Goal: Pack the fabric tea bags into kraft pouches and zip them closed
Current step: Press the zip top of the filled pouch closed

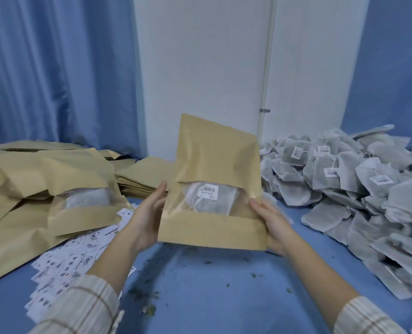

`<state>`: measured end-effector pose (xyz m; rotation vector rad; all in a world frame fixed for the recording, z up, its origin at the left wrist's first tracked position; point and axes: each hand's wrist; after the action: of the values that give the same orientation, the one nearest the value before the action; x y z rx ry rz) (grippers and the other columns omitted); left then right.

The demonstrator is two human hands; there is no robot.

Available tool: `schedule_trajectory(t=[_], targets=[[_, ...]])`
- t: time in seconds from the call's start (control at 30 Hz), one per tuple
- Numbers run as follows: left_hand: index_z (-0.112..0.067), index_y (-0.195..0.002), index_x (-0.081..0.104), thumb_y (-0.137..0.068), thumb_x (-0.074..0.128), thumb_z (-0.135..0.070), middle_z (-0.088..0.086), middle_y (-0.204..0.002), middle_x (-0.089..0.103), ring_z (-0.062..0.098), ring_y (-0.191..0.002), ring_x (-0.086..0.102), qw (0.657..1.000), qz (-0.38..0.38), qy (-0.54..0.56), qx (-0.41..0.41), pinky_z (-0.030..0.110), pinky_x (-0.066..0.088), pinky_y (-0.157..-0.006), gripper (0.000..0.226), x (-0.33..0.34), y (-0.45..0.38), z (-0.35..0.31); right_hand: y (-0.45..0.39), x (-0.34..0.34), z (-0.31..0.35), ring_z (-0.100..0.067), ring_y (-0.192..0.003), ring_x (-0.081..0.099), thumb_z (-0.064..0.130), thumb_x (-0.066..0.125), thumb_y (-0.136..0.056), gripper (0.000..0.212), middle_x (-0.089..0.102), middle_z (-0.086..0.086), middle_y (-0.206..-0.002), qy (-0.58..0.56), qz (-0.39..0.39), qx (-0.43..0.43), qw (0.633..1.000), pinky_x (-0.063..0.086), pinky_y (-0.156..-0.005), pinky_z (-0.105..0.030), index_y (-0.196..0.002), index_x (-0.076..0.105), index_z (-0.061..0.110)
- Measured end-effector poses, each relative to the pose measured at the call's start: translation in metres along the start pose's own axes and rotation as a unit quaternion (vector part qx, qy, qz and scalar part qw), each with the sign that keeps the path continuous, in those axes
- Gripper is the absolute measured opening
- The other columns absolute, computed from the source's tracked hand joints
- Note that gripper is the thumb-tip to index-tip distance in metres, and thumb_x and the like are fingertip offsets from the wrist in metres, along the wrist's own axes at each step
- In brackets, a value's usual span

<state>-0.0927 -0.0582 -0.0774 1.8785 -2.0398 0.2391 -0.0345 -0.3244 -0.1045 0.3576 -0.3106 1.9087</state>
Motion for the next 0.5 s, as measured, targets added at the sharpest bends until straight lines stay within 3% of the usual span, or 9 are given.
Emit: schedule_trajectory(t=[0.1,0.3,0.37,0.43,0.5], targets=[[-0.009,-0.106,0.072,-0.071,0.055,-0.064,0.017,-0.115,0.066,0.037,-0.100,0.065,0.986,-0.006,0.165,-0.010,0.045,0.057,-0.071,0.067,-0.020,0.005,0.016,-0.015,0.018,-0.017,-0.024,-0.091,0.069,0.021,0.054,-0.090,0.024,0.070,-0.009,-0.107,-0.071,-0.020,0.006,0.997,0.056,-0.064,-0.034,-0.114,0.060,0.015],[-0.011,-0.117,0.058,-0.090,0.039,-0.061,0.016,-0.101,0.070,0.039,-0.087,0.069,0.961,-0.085,0.264,0.019,0.045,0.058,-0.063,0.060,-0.053,0.001,0.018,-0.061,0.067,-0.046,-0.023,-0.087,0.069,0.020,0.053,-0.094,0.026,0.070,-0.008,-0.106,-0.073,-0.071,0.010,0.995,0.055,-0.069,-0.036,-0.118,0.060,0.013],[-0.009,-0.119,0.057,-0.092,0.032,-0.062,0.019,-0.105,0.069,0.040,-0.090,0.068,0.940,-0.091,0.323,0.052,0.048,0.058,-0.066,0.064,-0.062,-0.006,0.007,-0.097,0.126,-0.045,-0.022,-0.086,0.067,0.023,0.050,-0.096,0.036,0.066,-0.011,-0.113,-0.061,-0.035,0.013,0.997,0.054,-0.068,-0.034,-0.129,0.051,0.011],[-0.007,-0.119,0.056,-0.094,0.023,-0.062,0.021,-0.111,0.066,0.039,-0.100,0.064,0.910,-0.104,0.386,0.108,0.051,0.055,-0.078,0.069,-0.075,-0.014,-0.011,-0.140,0.205,-0.034,-0.018,-0.085,0.064,0.036,0.045,-0.097,0.049,0.061,-0.012,-0.116,-0.030,0.044,0.039,0.998,0.056,-0.068,-0.032,-0.138,0.038,0.011],[-0.008,-0.127,0.052,-0.095,0.021,-0.060,0.018,-0.122,0.060,0.035,-0.115,0.055,0.885,-0.134,0.416,0.160,0.053,0.047,-0.088,0.068,-0.093,-0.022,-0.030,-0.168,0.274,-0.028,-0.017,-0.091,0.061,0.059,0.041,-0.090,0.069,0.058,-0.010,-0.115,0.032,0.136,0.093,0.986,0.053,-0.087,-0.032,-0.137,0.036,0.009]])
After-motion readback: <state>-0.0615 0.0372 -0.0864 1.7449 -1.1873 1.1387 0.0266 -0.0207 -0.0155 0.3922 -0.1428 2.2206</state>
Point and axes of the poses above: each hand's wrist, its own y-axis away from the middle knuckle, its own x-axis out of the palm, z = x × y
